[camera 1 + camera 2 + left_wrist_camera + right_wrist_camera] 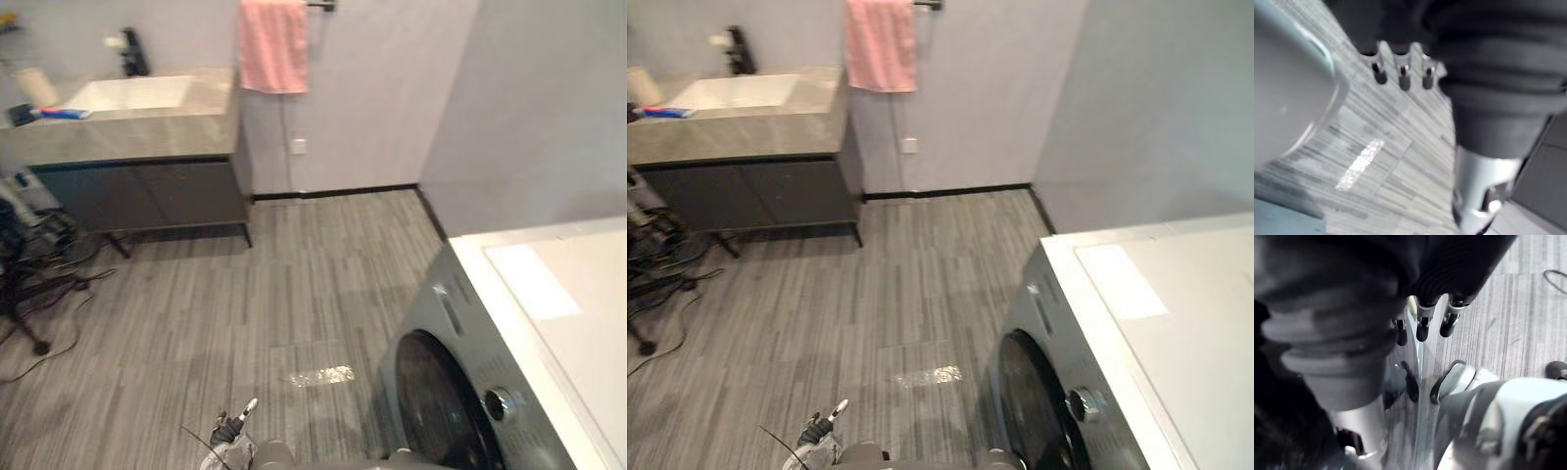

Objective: Pick up the laundry basket with both hands and put the clothes into the washing machine.

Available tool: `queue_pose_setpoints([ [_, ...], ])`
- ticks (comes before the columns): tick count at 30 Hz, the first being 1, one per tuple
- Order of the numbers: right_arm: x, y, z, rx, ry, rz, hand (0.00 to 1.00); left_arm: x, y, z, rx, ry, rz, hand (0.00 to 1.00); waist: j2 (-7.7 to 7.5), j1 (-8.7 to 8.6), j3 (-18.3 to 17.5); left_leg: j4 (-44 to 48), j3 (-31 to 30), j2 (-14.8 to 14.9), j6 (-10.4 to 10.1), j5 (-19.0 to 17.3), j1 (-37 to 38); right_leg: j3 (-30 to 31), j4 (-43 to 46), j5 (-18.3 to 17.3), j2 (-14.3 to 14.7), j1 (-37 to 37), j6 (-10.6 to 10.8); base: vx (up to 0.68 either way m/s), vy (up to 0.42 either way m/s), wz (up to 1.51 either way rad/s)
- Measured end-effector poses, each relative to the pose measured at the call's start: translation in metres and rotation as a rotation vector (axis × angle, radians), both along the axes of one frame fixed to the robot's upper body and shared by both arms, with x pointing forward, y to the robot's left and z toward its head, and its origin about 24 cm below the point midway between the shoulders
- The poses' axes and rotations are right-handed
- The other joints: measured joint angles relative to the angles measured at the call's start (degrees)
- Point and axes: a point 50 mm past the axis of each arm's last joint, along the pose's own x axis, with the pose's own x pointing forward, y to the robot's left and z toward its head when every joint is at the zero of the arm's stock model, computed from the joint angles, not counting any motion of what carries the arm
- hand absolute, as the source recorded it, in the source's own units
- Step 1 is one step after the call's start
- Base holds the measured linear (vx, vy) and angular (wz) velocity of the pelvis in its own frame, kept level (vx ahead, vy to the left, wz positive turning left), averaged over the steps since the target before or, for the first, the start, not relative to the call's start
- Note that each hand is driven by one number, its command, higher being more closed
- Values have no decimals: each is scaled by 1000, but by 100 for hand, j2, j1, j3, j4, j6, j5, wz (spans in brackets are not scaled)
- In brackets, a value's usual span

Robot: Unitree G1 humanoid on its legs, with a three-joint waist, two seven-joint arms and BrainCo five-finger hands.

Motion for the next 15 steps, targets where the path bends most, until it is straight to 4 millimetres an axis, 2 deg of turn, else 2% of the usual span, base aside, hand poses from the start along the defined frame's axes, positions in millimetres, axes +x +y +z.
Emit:
queue_pose_setpoints([
  [1, 14, -1, 1, -14, -42, 0, 0, -2, 5, 0, 12, 12, -4, 0, -34, 9, -39, -397, -62, -201, -320, 201, 96, 51, -93, 106, -59, -2, 145, -40, 230, 36],
  [2, 26, 10, 0, 11, -79, 16, 0, -11, 17, -2, 53, 53, -23, 0, -236, -44, -129, -873, -70, -526, -210, 481, 169, 370, -368, 189, -124, -9, 184, 18, 176, 32],
  [3, 33, 14, 0, 23, -99, 22, 0, -12, 24, -1, 76, 67, -47, 0, -359, -83, -167, -968, -95, -650, -160, 542, 160, 486, -480, 173, -154, 21, 198, 55, 123, 37],
  [4, 45, 15, 1, 27, -127, 26, 0, -13, 30, -1, 98, 86, -83, 0, -436, -37, -170, -914, -123, -784, -131, 557, 138, 532, -647, 247, -235, 110, 261, 44, 157, 27],
  [5, 52, 15, 2, 22, -145, 31, 0, -19, 32, -3, 102, 114, -100, 0, -448, 5, -178, -903, -124, -895, -124, 555, 182, 597, -713, 305, -305, 196, 255, -5, 146, 19],
  [7, 52, 16, 2, 22, -150, 42, 0, -23, 30, -5, 103, 133, -128, 0, -451, 22, -196, -1036, -115, -1040, -67, 584, 282, 600, -725, 322, -428, 240, 265, -51, 117, 16],
  [10, 61, 15, 3, 15, -164, 82, 0, -27, 27, -6, 105, 147, -161, 0, -475, 29, -215, -1217, 27, -1308, 83, 606, 373, 759, -507, 226, -680, 36, 370, -100, 101, -14],
  [12, 62, 14, 4, 11, -164, 105, 0, -28, 24, -7, 104, 152, -194, 0, -497, 1, -158, -1238, 101, -1472, 180, 518, 401, 856, -104, 60, -897, -138, 252, -100, 105, -16],
  [14, 58, 7, 4, -14, -154, 133, 0, -22, 18, -6, 102, 138, -230, 0, -430, -12, -15, -1286, 30, -1545, 279, 458, 593, 941, 834, 2, -1064, -367, -196, -75, 99, 4],
  [15, 56, 6, 4, -21, -152, 146, 0, -23, 18, -7, 102, 137, -241, 0, -386, -16, 5, -1325, 15, -1513, 299, 446, 722, 978, 1544, 234, -1094, -663, -581, -54, 104, 7],
])
